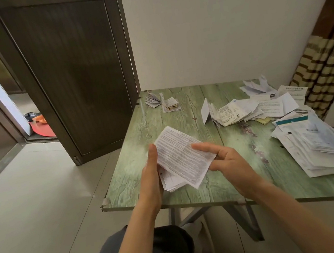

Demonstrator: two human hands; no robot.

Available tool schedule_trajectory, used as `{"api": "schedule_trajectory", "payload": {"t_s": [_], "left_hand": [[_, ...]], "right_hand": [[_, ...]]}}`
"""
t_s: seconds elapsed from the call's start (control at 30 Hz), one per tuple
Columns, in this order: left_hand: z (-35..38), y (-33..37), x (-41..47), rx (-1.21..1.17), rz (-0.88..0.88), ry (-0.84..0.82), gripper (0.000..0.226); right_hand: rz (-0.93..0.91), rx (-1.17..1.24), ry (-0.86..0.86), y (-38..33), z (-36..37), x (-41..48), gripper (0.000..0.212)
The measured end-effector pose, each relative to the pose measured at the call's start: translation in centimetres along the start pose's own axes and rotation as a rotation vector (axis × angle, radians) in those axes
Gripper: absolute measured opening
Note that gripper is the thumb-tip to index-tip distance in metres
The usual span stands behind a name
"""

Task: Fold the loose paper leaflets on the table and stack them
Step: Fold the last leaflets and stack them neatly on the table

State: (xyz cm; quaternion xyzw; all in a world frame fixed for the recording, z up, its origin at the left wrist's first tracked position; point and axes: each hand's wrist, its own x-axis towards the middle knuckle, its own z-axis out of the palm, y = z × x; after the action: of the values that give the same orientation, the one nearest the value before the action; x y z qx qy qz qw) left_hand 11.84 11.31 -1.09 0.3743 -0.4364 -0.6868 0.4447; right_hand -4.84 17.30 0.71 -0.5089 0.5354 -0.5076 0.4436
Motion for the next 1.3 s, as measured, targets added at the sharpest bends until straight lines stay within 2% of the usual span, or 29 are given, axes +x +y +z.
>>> {"api": "schedule_trajectory", "payload": {"t_s": [0.07, 0.13, 0.17, 0.2, 0.27, 0.37, 0.43, 0.53, 0.63, 0.7, 0.77, 0.83, 0.9, 1.03, 1.07, 1.13, 1.2, 1.3], "left_hand": [[-0.2, 0.1, -0.1, 0.029, 0.008, 0.02, 0.048], [-0.3, 0.1, -0.1, 0.081, 0.011, 0.028, 0.023], [-0.4, 0.1, -0.2, 0.112, 0.012, 0.018, 0.019], [-0.5, 0.0, -0.2, 0.141, 0.014, -0.002, 0.019], [-0.6, 0.0, -0.2, 0.18, 0.01, -0.057, 0.023], [-0.5, 0.0, -0.4, 0.243, 0.0, -0.133, 0.022], [-0.2, 0.1, -0.5, 0.229, -0.009, -0.17, 0.026], [-0.2, 0.2, -0.6, 0.229, -0.026, -0.199, 0.04], [-0.3, 0.3, -0.7, 0.328, -0.012, -0.242, 0.031], [-0.2, 0.4, -0.8, 0.38, 0.01, -0.249, 0.022], [-0.1, 0.3, -0.8, 0.407, 0.04, -0.231, 0.018], [0.0, 0.2, -0.8, 0.418, 0.068, -0.223, 0.017], [-0.1, 0.0, -0.7, 0.426, 0.097, -0.217, 0.023], [0.3, 0.1, -0.7, 0.392, 0.108, -0.066, 0.038], [0.4, 0.1, -0.7, 0.377, 0.104, -0.039, 0.043], [0.3, 0.2, -0.7, 0.332, 0.093, -0.021, 0.058], [0.3, 0.0, -0.7, 0.278, 0.081, -0.029, 0.072], [0.8, 0.1, -1.1, 0.256, 0.127, -0.095, 0.072]], "right_hand": [[0.007, -0.059, -0.058, -0.1, -0.1, -0.3, 0.052], [0.026, -0.027, -0.082, -0.5, -0.3, -0.6, 0.038], [0.024, -0.03, -0.057, -0.8, -0.4, -0.6, 0.027], [0.007, -0.067, -0.017, -1.1, -0.6, -0.6, 0.02], [-0.031, -0.179, 0.0, -1.5, -1.0, -0.5, 0.025], [-0.037, -0.272, -0.157, -2.1, -1.1, -0.5, 0.045], [-0.051, -0.327, -0.193, -2.2, -1.1, -0.4, 0.043], [-0.095, -0.252, -0.028, -2.2, -1.0, -0.4, 0.037], [-0.112, -0.219, 0.076, -1.9, -0.9, -0.2, 0.039], [-0.121, -0.3, 0.081, -1.6, -0.9, -0.1, 0.044], [-0.173, -0.496, 0.1, -1.5, -1.1, -0.1, 0.043], [-0.24, -0.682, 0.139, -1.4, -1.3, 0.1, 0.036], [-0.28, -0.725, 0.202, -1.3, -1.5, 0.2, 0.025], [-0.368, -0.63, 0.437, -1.6, -1.9, 0.4, 0.01], [-0.34, -0.524, 0.441, -2.0, -1.9, 0.3, 0.007], [-0.214, -0.141, 0.337, -2.7, -1.5, -0.1, 0.003], [-0.055, 0.138, 0.267, -2.7, -0.5, -0.3, 0.009], [0.063, 0.158, 0.284, -1.2, 1.3, -0.5, 0.01]]}}
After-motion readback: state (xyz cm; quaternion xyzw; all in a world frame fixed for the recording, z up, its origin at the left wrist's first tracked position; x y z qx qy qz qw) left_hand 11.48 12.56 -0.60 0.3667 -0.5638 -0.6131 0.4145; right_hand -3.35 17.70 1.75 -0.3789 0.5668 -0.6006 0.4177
